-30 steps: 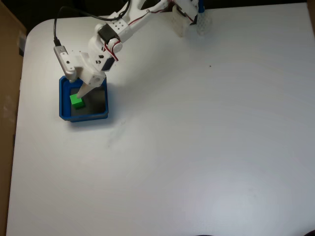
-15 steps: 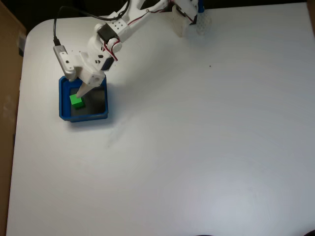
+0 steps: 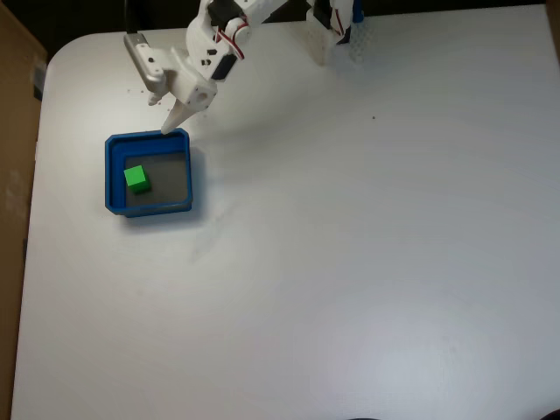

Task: Pick up green cube and drop it in the blue box

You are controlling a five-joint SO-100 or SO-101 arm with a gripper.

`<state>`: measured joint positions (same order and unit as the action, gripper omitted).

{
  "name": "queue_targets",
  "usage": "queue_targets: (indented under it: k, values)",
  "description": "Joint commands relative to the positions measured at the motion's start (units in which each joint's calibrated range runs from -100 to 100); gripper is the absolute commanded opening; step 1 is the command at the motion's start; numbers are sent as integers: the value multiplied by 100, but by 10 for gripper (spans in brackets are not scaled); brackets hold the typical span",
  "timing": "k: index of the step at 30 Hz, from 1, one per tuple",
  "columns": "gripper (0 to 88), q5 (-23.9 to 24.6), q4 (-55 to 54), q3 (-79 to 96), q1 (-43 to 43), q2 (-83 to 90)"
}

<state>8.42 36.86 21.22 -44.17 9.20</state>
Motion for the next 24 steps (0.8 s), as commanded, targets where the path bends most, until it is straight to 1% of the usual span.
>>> queue_targets:
  k: [1, 8, 14, 21, 24]
  values:
    - [255, -20, -97, 995, 9, 1625]
    - [142, -24, -97, 2576, 9, 3472]
    - [68, -24, -97, 3759, 9, 4843]
    - [22, -63, -97, 4870, 9, 6189]
    - [21, -274, -97, 5322, 9, 6707]
